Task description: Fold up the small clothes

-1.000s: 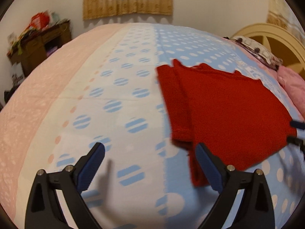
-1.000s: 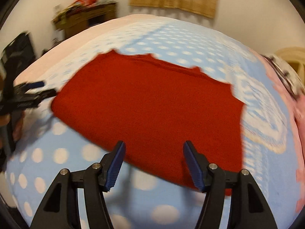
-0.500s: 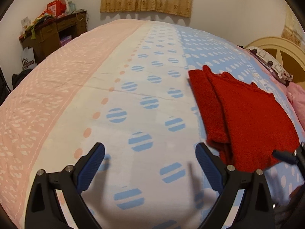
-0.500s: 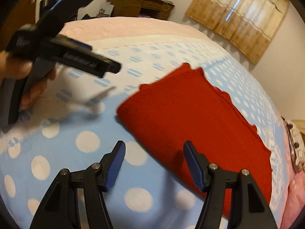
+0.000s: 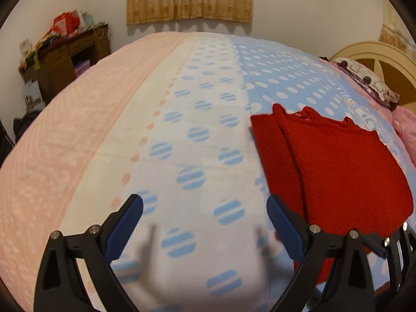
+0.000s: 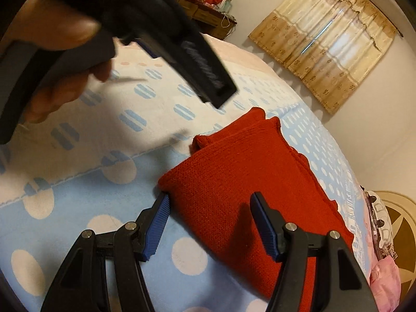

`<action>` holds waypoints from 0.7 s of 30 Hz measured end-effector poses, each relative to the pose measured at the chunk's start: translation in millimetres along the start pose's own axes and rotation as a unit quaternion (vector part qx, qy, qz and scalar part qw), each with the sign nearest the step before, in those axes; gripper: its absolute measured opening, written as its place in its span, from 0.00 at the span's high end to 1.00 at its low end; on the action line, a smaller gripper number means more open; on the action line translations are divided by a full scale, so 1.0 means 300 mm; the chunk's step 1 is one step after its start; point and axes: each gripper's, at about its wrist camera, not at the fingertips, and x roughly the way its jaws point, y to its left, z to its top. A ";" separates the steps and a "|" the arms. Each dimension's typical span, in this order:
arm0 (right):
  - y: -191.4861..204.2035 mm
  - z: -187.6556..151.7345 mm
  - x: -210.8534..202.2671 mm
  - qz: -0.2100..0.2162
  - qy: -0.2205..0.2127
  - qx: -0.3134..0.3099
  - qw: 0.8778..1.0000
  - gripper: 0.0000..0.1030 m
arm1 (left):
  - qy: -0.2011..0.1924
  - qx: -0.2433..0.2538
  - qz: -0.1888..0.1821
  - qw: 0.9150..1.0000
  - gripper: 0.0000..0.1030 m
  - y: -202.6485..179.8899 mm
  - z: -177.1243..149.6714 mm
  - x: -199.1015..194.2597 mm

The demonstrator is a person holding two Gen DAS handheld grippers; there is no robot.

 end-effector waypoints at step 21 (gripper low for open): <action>-0.005 -0.014 0.008 -0.001 -0.007 0.027 1.000 0.41 | 0.023 0.022 -0.057 0.998 0.05 -0.136 0.110 0.127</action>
